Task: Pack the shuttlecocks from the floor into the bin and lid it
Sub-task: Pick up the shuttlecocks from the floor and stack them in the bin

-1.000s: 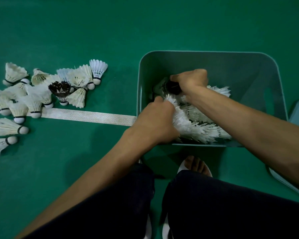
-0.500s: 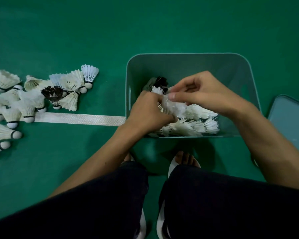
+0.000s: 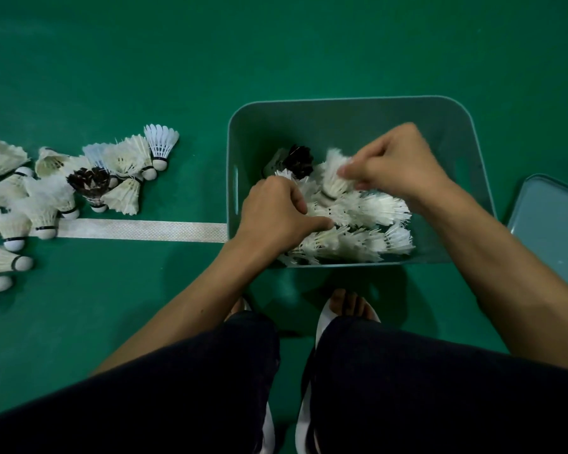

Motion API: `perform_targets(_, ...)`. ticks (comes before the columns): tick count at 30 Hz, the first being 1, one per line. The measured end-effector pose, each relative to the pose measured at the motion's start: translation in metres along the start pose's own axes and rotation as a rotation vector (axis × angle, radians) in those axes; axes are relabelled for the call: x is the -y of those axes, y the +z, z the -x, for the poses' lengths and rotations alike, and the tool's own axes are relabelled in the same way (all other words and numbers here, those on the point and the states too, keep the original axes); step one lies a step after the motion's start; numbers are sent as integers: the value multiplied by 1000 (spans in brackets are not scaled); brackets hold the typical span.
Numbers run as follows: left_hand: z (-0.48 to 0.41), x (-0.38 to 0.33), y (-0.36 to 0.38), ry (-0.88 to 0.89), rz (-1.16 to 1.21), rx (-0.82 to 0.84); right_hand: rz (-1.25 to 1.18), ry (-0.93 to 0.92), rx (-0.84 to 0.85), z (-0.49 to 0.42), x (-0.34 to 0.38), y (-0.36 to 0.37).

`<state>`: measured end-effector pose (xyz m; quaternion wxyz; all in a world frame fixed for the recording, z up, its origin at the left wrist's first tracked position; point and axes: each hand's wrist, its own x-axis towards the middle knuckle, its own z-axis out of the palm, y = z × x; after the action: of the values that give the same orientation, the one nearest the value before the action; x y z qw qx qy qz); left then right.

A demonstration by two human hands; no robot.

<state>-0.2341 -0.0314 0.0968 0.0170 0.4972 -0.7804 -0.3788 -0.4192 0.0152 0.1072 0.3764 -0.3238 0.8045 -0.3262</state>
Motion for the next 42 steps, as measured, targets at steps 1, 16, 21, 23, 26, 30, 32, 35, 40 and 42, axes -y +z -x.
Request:
perform_targets(1,-1,2,0,-7,-39,12,-66,55,-105,-7,-2,1)
perform_targets(16,-18,10,2,0,-154,53,-268,301,-194,-40,10,71)
perform_targets(21,-19,4,3,25,83,-40,-163,112,-232,-13,6,26)
perform_targets(23,-18,-3,6,34,241,-51,-140,95,-102,-1,4,16)
perform_targets(26,-14,-9,13,36,348,-43,-119,68,77,4,2,9)
perform_targets(30,-13,-7,21,41,379,-47,-76,-27,61,5,1,4)
perform_targets(32,-14,-9,19,73,404,-49,-85,-59,147,10,3,3)
perform_targets(35,-16,-16,13,146,360,-52,7,-66,198,11,6,-1)
perform_targets(40,-27,-17,8,29,35,-256,68,73,-288,-13,-4,-3)
perform_targets(42,-37,-14,7,-53,-167,-190,27,115,-305,-24,-6,9)
